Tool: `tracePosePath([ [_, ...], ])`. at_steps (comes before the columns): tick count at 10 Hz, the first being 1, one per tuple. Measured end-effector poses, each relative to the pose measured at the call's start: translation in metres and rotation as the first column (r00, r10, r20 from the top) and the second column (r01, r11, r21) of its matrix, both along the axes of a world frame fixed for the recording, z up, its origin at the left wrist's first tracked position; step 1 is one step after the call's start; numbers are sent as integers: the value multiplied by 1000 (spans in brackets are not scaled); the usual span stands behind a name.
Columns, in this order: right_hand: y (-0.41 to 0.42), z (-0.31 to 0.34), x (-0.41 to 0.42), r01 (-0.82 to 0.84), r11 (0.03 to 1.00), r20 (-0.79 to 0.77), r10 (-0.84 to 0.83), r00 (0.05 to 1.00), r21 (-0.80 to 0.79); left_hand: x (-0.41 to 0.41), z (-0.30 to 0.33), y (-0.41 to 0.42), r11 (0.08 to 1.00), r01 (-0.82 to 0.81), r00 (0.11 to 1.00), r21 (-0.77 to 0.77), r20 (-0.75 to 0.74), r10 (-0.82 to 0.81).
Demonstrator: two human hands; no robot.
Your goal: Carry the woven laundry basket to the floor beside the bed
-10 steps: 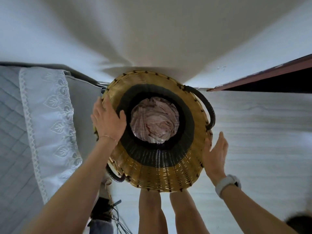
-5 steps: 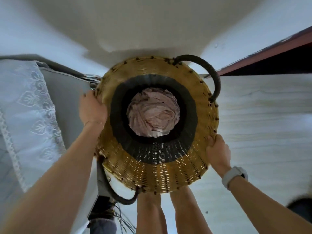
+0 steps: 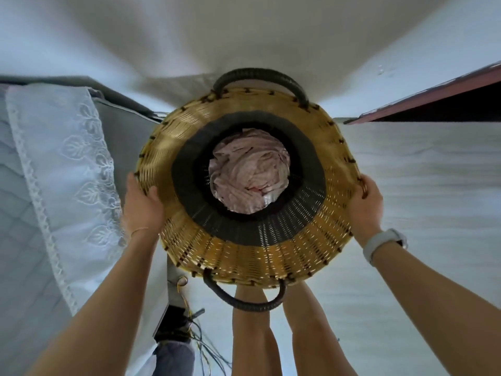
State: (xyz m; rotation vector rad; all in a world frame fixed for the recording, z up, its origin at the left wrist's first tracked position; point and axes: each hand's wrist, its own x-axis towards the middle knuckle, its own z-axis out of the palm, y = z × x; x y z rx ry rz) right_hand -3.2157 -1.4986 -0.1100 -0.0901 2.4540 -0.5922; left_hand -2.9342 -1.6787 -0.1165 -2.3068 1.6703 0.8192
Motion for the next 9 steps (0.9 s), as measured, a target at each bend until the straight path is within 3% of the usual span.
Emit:
tracePosePath([
  [2,-18,-5,22,-69,996,-45,71,996,54,4,0,-20,999,9,999,-30,31,-8],
  [5,-41,3,52,-131,991,49,133,990,-33,37,-1,-33,993,-17,990,-117,139,33],
  [6,-39,1,61,-145,988,59,147,987,-48,35,0,-33,992,-36,991,-117,123,51],
  [8,-37,7,48,-188,982,153,189,970,-21,25,0,-9,994,-83,996,-68,-41,80],
  [9,-50,30,40,15,990,209,15,978,-143,26,4,2,994,-30,999,-104,-18,29],
])
